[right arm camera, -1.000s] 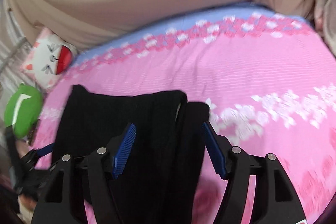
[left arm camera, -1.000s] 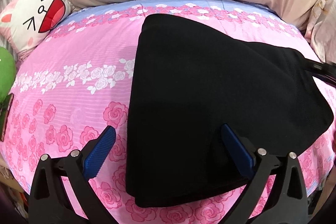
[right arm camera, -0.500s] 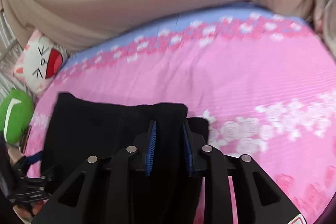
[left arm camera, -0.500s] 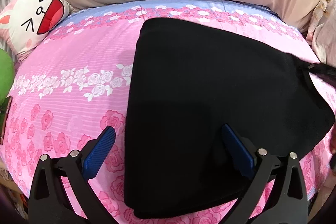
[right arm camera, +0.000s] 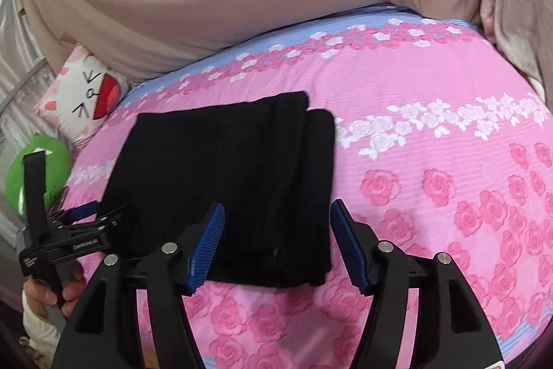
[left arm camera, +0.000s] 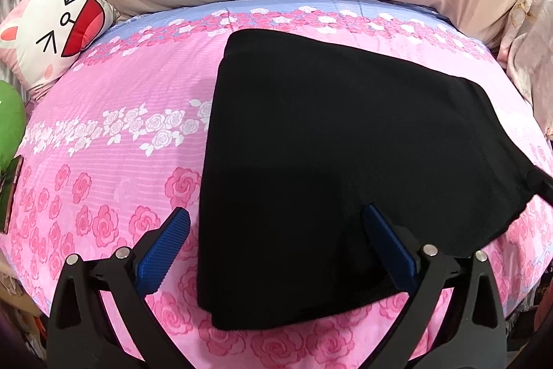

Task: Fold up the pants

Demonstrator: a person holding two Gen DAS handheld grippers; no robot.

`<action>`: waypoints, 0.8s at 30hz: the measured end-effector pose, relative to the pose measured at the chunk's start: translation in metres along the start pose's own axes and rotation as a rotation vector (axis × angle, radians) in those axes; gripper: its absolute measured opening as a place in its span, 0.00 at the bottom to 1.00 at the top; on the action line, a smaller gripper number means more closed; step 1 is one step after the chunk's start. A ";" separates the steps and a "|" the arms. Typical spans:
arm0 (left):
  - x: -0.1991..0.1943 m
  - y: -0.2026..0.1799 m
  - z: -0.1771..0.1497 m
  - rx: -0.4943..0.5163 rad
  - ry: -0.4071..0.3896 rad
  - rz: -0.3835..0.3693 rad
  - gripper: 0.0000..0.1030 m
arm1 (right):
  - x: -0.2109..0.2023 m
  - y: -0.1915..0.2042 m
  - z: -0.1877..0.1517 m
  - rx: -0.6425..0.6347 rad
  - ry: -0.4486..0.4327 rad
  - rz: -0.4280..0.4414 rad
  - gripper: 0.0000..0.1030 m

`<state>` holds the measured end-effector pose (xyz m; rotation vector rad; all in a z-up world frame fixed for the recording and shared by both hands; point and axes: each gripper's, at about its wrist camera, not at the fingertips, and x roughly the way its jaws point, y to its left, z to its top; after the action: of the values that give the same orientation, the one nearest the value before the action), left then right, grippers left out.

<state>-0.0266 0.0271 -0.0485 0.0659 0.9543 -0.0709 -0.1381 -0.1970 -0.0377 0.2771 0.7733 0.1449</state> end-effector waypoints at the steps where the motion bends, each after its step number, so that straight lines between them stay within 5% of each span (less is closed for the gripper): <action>1: -0.003 0.002 -0.002 -0.003 -0.001 -0.005 0.95 | 0.000 0.001 -0.004 0.002 0.012 0.007 0.60; 9: -0.037 0.013 -0.034 0.018 -0.015 -0.095 0.95 | -0.012 -0.011 -0.041 -0.005 0.054 -0.053 0.60; 13: -0.044 -0.032 -0.044 0.138 -0.015 -0.195 0.95 | -0.008 -0.015 -0.050 -0.024 0.058 -0.090 0.60; 20: -0.019 -0.092 -0.043 0.275 0.006 -0.154 0.95 | 0.011 -0.003 -0.043 -0.125 0.031 -0.112 0.58; 21: -0.019 -0.093 -0.042 0.271 0.011 -0.162 0.95 | 0.018 -0.004 -0.042 -0.133 0.043 -0.114 0.29; 24: -0.023 -0.089 -0.041 0.260 0.014 -0.168 0.95 | 0.015 -0.009 -0.035 -0.095 0.037 -0.074 0.15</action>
<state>-0.0814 -0.0573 -0.0555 0.2264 0.9592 -0.3496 -0.1515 -0.1954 -0.0744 0.1553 0.8094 0.1165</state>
